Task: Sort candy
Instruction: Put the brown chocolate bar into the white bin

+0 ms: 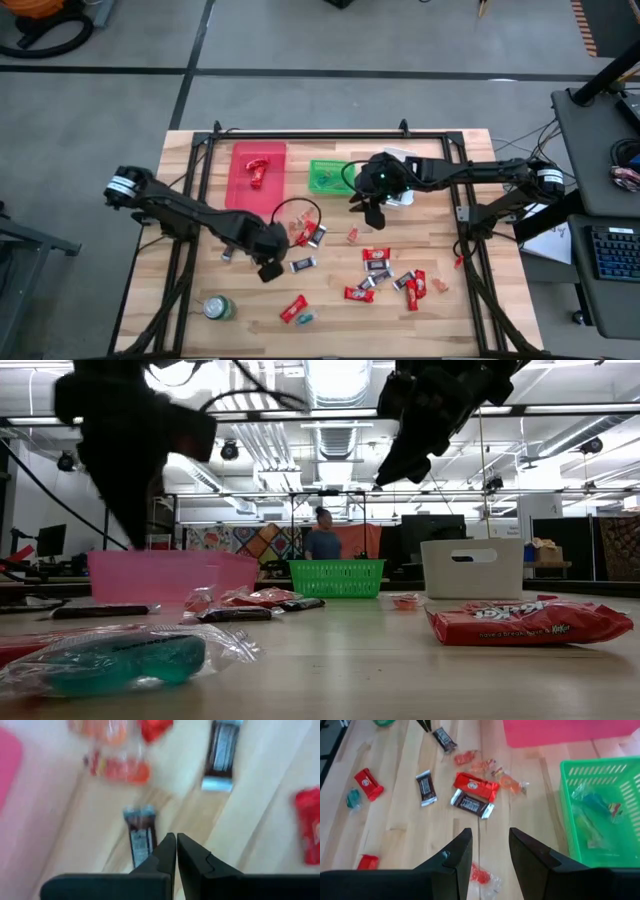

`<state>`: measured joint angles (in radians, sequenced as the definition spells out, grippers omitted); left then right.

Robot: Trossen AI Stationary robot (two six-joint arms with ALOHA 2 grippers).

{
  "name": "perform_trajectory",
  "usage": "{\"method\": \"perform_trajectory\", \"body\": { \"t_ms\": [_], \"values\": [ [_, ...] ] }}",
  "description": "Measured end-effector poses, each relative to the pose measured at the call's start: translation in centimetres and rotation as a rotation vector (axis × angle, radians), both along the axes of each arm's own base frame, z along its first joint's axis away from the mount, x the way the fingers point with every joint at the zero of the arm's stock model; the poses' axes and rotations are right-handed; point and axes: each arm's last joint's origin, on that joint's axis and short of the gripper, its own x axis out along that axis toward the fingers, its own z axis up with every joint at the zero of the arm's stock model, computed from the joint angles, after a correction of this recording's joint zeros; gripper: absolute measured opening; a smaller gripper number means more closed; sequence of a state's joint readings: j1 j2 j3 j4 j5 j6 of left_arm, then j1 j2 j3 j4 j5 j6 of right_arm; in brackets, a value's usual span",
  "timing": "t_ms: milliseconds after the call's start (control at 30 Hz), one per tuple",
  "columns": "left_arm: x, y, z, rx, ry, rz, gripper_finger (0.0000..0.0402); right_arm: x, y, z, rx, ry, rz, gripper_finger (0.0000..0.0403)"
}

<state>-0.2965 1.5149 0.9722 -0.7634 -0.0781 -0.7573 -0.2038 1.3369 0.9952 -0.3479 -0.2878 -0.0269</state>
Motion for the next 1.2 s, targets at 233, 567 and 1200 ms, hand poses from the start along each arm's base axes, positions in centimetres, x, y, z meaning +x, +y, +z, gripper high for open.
{"method": "perform_trajectory", "body": {
  "t_ms": [233, 567, 1200],
  "values": [
    [-0.3, -0.4, -0.5, 0.072, -0.002, -0.043, 0.0001, -0.1, 0.2, -0.5, 0.002, 0.008, 0.008, 0.0121],
    [-2.9, -3.0, -3.2, 0.229, -0.023, -0.152, 0.0084, -0.2, 0.5, -1.1, 0.004, 0.02, 0.017, 0.0121],
    [-4.1, -2.9, -1.8, 0.451, -0.397, -0.077, 0.0109, 0.3, 0.4, -1.1, -0.062, -0.101, 0.055, 0.0121]
  ]
}}
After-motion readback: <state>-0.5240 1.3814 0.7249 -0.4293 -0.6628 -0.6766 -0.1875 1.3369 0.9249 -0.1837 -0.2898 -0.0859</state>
